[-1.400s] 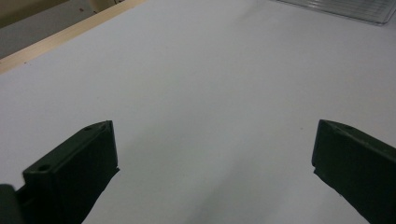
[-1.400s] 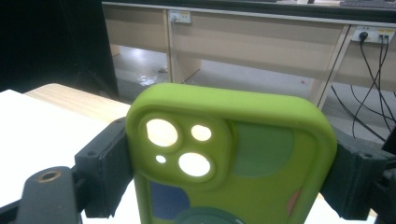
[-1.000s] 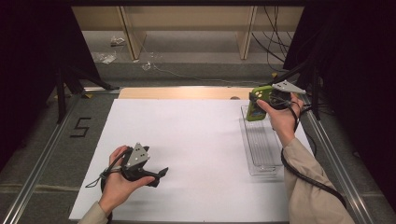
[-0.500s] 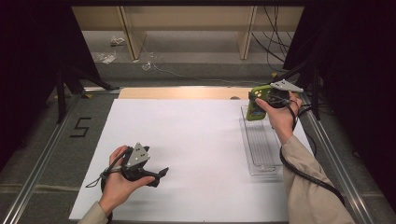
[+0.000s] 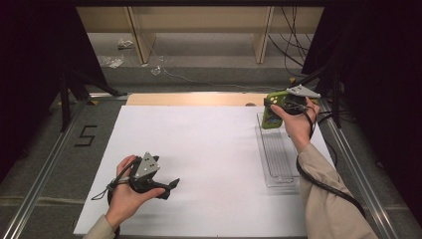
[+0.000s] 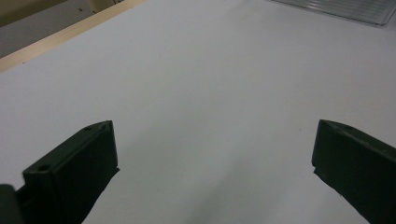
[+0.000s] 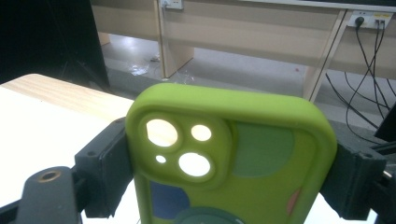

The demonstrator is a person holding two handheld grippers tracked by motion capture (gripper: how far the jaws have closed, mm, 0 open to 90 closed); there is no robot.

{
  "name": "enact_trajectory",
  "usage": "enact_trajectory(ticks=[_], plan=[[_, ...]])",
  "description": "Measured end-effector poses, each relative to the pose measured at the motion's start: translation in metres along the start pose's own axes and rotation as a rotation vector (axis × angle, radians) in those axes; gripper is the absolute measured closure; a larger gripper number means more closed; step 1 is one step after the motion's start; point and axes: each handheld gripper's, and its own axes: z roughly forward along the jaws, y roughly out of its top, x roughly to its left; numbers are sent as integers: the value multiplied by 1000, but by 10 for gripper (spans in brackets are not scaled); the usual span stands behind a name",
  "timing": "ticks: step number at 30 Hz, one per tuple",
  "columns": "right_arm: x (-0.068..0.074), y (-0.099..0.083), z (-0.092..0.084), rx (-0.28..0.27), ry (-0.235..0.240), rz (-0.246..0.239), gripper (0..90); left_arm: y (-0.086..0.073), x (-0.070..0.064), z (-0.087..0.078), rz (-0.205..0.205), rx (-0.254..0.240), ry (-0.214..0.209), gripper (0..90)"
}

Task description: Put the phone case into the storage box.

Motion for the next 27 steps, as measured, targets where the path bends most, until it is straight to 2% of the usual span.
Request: enact_trajectory(ticks=[27], plan=[[-1, -7, 15, 25, -26, 19, 169, 0, -1, 1, 2, 3, -4, 0]])
